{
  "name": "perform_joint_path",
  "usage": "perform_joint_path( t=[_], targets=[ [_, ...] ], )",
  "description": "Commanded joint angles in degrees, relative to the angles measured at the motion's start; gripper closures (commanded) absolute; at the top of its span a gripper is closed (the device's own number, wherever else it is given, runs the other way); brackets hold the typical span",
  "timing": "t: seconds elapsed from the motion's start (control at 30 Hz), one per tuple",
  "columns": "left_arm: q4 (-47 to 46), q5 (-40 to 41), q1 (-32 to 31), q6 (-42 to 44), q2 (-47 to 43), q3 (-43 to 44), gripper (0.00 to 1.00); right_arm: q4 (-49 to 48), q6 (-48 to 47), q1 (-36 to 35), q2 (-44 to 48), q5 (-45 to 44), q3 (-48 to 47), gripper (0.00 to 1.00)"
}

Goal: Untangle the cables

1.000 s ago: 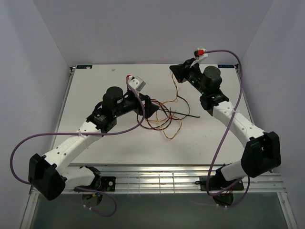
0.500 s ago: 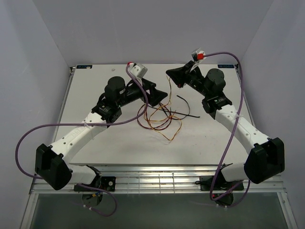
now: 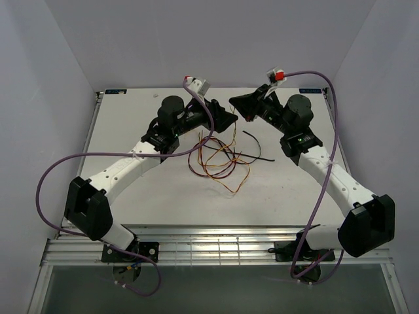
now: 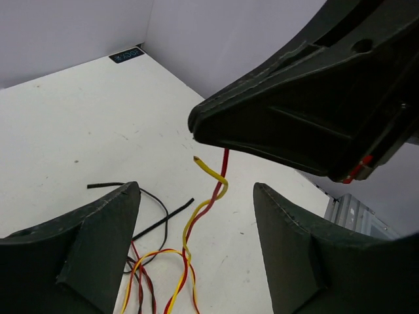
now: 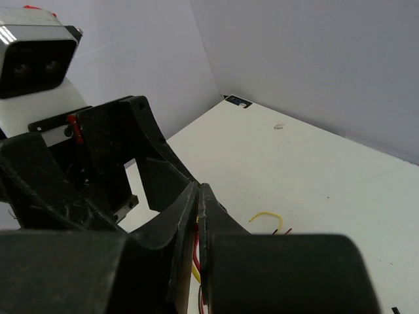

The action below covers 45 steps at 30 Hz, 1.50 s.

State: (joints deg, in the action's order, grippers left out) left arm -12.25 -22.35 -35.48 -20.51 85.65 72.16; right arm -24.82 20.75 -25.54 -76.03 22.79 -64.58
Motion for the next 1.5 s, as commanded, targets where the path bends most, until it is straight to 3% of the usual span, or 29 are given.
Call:
perform_joint_path(
  t=[0.0,0.3,0.67,0.77,0.8,0.93,1.07,1.3,1.47],
  targets=[
    [-4.0,1.43,-0.2,-2.6,-0.4,2.11,0.22,-0.76,2.1,-0.3,1.94,-0.11,0.24,0.92],
    [-9.1,0.38,-0.2,-5.94,-0.57,-0.26,0.32,2.32,2.63,-0.3,0.97,-0.99,-0.9,0.92],
    [-9.99,-1.99,-0.2,-6.82,-0.74,-1.5,0.57,0.65,5.0,-0.3,0.88,0.15,-0.73,0.92],
    [-10.34,-3.22,-0.2,-7.61,-0.74,-1.58,0.68,0.12,5.61,-0.39,1.15,0.24,-0.38,0.92],
    [-10.51,-3.31,-0.2,-7.7,-0.83,-1.67,0.78,0.12,5.7,-0.39,1.23,0.24,-0.29,0.92],
    [-10.69,-2.79,-0.2,-8.75,-1.53,-2.46,1.0,0.73,5.44,-0.39,1.67,-0.72,-0.2,0.92],
    [-10.95,-1.56,-0.2,-8.58,-2.94,-3.87,1.0,3.01,3.78,-0.39,2.37,-3.7,-0.02,0.92],
    [-10.78,2.48,-0.2,-7.0,-8.47,-10.01,1.0,10.56,-2.37,-0.04,4.13,-20.55,-0.9,0.92],
    [-8.24,5.99,-0.2,-5.51,-13.3,-13.36,1.0,12.69,-4.84,1.11,3.43,-25.15,-2.13,0.92]
  ],
)
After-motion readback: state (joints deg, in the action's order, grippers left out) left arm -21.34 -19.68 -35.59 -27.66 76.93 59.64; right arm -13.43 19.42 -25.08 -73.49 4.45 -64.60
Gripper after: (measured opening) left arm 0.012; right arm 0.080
